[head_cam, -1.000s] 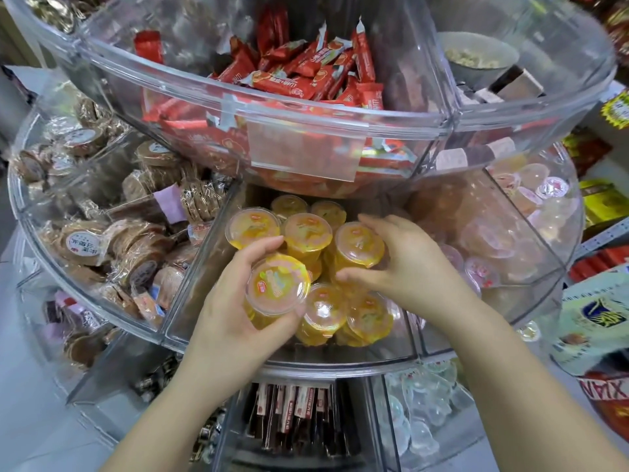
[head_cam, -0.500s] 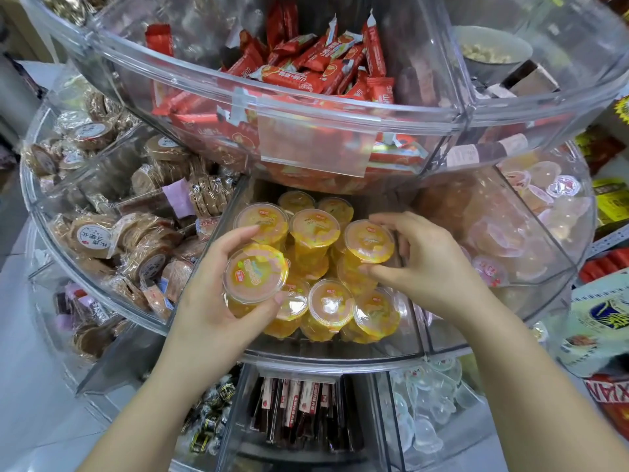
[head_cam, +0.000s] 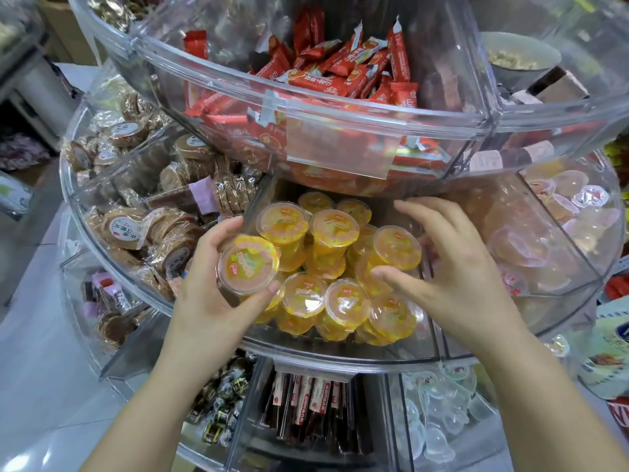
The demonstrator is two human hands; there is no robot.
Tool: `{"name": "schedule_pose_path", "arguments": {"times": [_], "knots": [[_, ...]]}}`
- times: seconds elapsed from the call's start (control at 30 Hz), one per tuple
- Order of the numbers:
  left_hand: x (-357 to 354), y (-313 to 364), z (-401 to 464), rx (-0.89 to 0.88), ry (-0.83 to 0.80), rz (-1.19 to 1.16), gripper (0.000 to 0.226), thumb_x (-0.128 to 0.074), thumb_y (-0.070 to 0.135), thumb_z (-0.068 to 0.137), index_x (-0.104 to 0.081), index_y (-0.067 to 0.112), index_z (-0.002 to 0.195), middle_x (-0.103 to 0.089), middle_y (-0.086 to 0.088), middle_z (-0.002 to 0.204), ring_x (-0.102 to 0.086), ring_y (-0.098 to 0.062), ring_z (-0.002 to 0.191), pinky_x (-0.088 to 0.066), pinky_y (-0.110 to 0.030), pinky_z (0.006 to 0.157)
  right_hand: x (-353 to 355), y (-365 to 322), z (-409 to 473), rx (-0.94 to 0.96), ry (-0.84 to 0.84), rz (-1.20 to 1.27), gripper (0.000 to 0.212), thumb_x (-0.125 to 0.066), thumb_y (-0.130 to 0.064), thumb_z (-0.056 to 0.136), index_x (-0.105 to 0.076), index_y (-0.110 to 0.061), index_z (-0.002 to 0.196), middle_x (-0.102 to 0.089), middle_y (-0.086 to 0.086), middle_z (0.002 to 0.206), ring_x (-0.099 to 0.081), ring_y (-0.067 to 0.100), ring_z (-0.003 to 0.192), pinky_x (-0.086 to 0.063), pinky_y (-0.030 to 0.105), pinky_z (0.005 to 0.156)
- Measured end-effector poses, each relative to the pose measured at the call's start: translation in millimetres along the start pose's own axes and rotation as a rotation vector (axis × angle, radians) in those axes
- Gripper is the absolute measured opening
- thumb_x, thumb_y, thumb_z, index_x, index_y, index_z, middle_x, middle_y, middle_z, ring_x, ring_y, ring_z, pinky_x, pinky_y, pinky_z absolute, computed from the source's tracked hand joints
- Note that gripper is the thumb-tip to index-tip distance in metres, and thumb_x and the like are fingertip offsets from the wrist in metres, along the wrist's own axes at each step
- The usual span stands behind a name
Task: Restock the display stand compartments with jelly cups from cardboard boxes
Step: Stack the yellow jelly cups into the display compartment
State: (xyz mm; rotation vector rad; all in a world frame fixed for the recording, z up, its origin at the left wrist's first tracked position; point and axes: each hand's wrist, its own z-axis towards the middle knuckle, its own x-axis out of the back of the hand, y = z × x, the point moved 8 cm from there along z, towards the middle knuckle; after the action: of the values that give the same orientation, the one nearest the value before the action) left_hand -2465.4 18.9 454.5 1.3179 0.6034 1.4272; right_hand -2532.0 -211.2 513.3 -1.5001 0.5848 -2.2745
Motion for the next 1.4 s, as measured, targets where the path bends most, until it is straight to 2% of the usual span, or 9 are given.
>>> {"name": "schedule_pose_path", "arguments": {"times": [0.1, 0.23, 0.37, 0.5, 0.77, 0.93, 1.07, 1.17, 1.4], "knots": [[3.0, -3.3, -0.7, 0.032, 0.029, 0.05, 0.077, -0.078, 0.047, 0.063, -0.035, 0.048, 0.128, -0.05, 0.033, 0.118, -0.049, 0.01, 0.111, -0.034, -0.001, 0.09, -8.9, -36.6, -5.2, 0.124, 0.106, -0.002, 0.035, -0.068, -0.026, 0.078, -0.064, -0.014, 0.11, -0.06, -0.001, 0.105, -0.056, 0.017, 0.095, -0.048, 0.03, 0.081], [-2.0, -2.2, 0.1, 0.031, -0.032, 0.108, 0.078, -0.076, 0.035, 0.066, -0.032, 0.044, 0.13, -0.051, 0.016, 0.126, -0.049, -0.006, 0.12, -0.041, -0.036, 0.103, -51.1, -60.3, -9.0, 0.143, -0.03, 0.073, 0.024, -0.065, -0.022, 0.082, -0.067, -0.013, 0.104, -0.064, -0.003, 0.095, -0.056, 0.011, 0.086, -0.047, 0.025, 0.078], [0.1, 1.1, 1.0, 0.001, -0.058, 0.15, 0.073, -0.07, 0.027, 0.065, -0.029, 0.047, 0.121, -0.048, 0.021, 0.119, -0.049, -0.005, 0.116, -0.039, -0.019, 0.099, -78.9, -60.9, -8.5, 0.056, -0.149, 0.131, 0.033, -0.063, -0.022, 0.085, -0.06, -0.019, 0.118, -0.056, -0.014, 0.096, -0.04, -0.005, 0.083, -0.034, 0.005, 0.074], [1.5, 4.5, 1.8, -0.03, -0.032, 0.245, 0.082, -0.08, 0.04, 0.061, -0.029, 0.044, 0.125, -0.044, 0.025, 0.117, -0.042, 0.0, 0.114, -0.04, -0.024, 0.094, -96.5, -58.5, -10.4, 0.021, -0.23, 0.152, 0.037, -0.06, -0.014, 0.086, -0.057, -0.02, 0.123, -0.059, -0.012, 0.098, -0.042, -0.006, 0.08, -0.033, 0.003, 0.071], [6.9, -7.0, -1.5, 0.003, -0.085, 0.092, 0.082, -0.076, 0.022, 0.066, -0.031, 0.035, 0.134, -0.042, 0.017, 0.133, -0.041, -0.002, 0.126, -0.039, -0.03, 0.104, -108.5, -50.2, -11.0, -0.077, -0.264, 0.306, 0.042, -0.058, -0.013, 0.089, -0.054, -0.028, 0.127, -0.061, -0.016, 0.108, -0.052, -0.007, 0.089, -0.043, 0.006, 0.081], [12.4, -9.5, -3.2, 0.057, 0.046, 0.208, 0.086, -0.085, 0.037, 0.054, -0.036, 0.041, 0.124, -0.052, 0.021, 0.109, -0.052, 0.007, 0.091, -0.045, -0.015, 0.076, -112.3, -47.4, -11.8, -0.11, -0.287, 0.341, 0.038, -0.054, -0.012, 0.09, -0.057, -0.028, 0.125, -0.062, -0.017, 0.109, -0.052, -0.008, 0.093, -0.045, 0.012, 0.086], [10.5, -8.9, -4.1, 0.02, -0.004, 0.21, 0.082, -0.081, 0.021, 0.065, -0.031, 0.048, 0.125, -0.058, 0.024, 0.113, -0.056, 0.005, 0.095, -0.046, -0.013, 0.079, -115.1, -41.2, -10.8, -0.162, -0.299, 0.389, 0.038, -0.053, -0.013, 0.09, -0.057, -0.032, 0.122, -0.057, -0.029, 0.096, -0.052, -0.012, 0.091, -0.045, 0.01, 0.082], [8.6, -6.6, -3.0, 0.025, -0.003, 0.261, 0.076, -0.08, 0.034, 0.062, -0.033, 0.048, 0.119, -0.056, 0.028, 0.108, -0.053, 0.011, 0.087, -0.042, -0.006, 0.076, -122.3, -42.6, -11.6, -0.195, -0.348, 0.45, 0.036, -0.053, -0.015, 0.09, -0.057, -0.03, 0.123, -0.063, -0.018, 0.102, -0.057, -0.003, 0.094, -0.051, 0.02, 0.084], [9.4, -5.8, 3.4, 0.022, -0.064, 0.255, 0.068, -0.079, 0.027, 0.066, -0.039, 0.051, 0.116, -0.061, 0.024, 0.101, -0.056, 0.0, 0.074, -0.046, -0.014, 0.067, -108.0, -29.1, -13.2, -0.25, -0.251, 0.508, 0.037, -0.056, -0.014, 0.088, -0.057, -0.034, 0.119, -0.06, -0.024, 0.102, -0.054, -0.011, 0.094, -0.043, 0.001, 0.074]]}}
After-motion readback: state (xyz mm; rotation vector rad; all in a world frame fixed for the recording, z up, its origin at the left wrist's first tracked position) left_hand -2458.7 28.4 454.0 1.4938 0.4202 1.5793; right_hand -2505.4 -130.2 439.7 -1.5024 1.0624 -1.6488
